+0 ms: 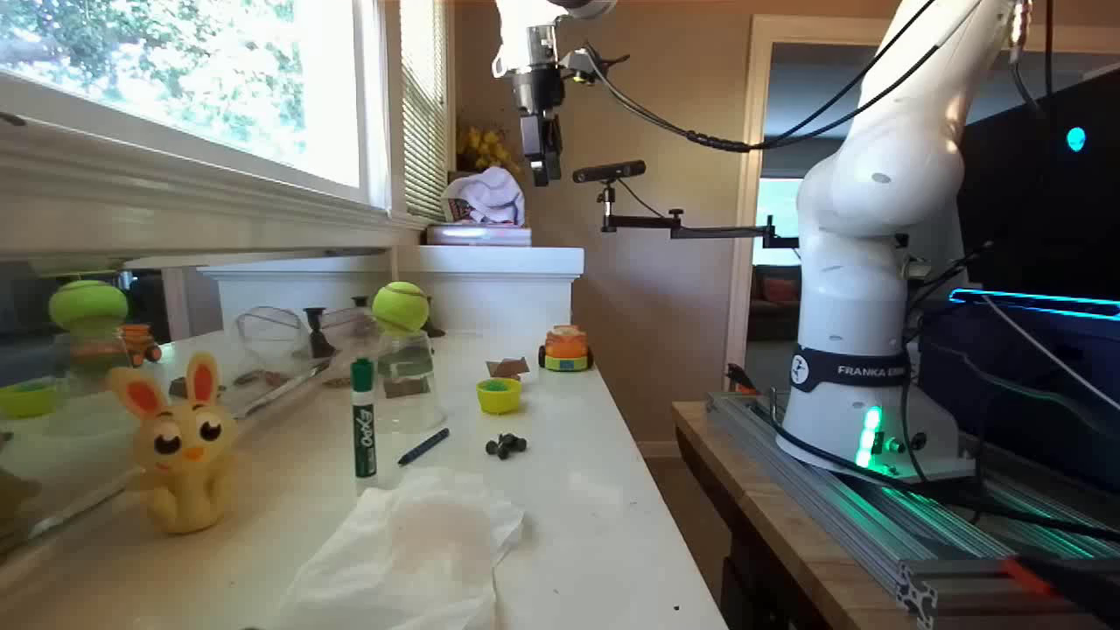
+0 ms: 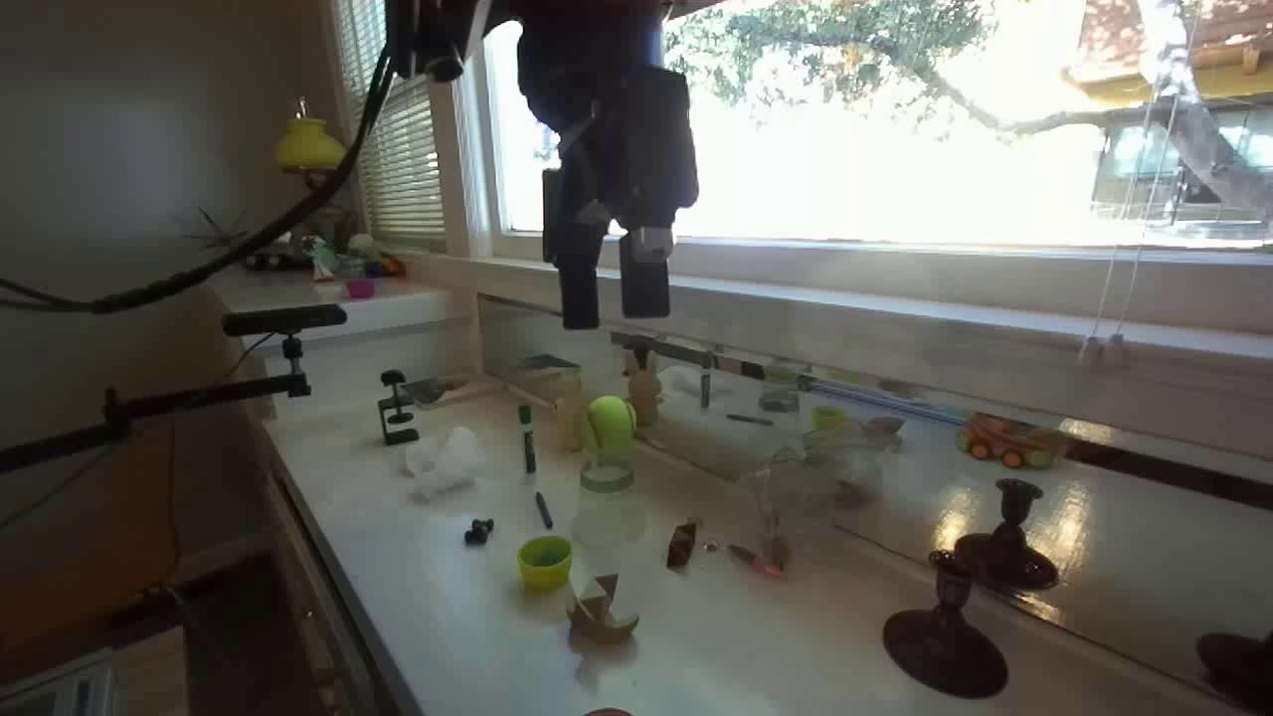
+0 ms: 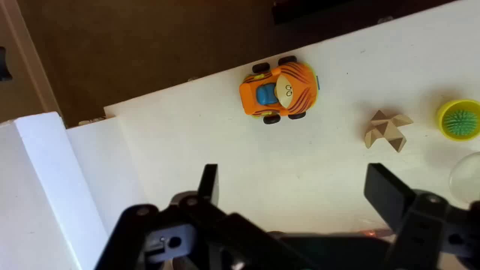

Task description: Pull the blind strings down

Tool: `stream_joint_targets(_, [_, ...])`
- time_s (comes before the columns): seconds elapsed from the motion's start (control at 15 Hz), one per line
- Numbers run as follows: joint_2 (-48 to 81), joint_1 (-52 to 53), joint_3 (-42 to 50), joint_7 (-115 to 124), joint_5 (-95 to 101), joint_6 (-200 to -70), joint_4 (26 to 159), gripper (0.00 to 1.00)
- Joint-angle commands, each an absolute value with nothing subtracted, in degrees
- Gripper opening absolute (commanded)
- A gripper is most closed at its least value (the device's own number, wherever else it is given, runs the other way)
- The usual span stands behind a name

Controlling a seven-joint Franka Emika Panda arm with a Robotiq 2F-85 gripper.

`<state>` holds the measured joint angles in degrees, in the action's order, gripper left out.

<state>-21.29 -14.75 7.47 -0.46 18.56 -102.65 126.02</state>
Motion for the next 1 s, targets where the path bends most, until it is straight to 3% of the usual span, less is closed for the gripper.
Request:
stream_joint_targets(0.0, [-21.29,-13.61,8.45,-0.19,18.89,-102.39,125.85,1.0])
stream_joint_targets(0.6, [-21.12,-13.63,8.77,-0.76,19.01,-102.69,125.77,1.0])
stream_joint_targets(0.93, [-17.71,-13.54,11.39,-3.13,18.42,-111.43,123.38,1.0])
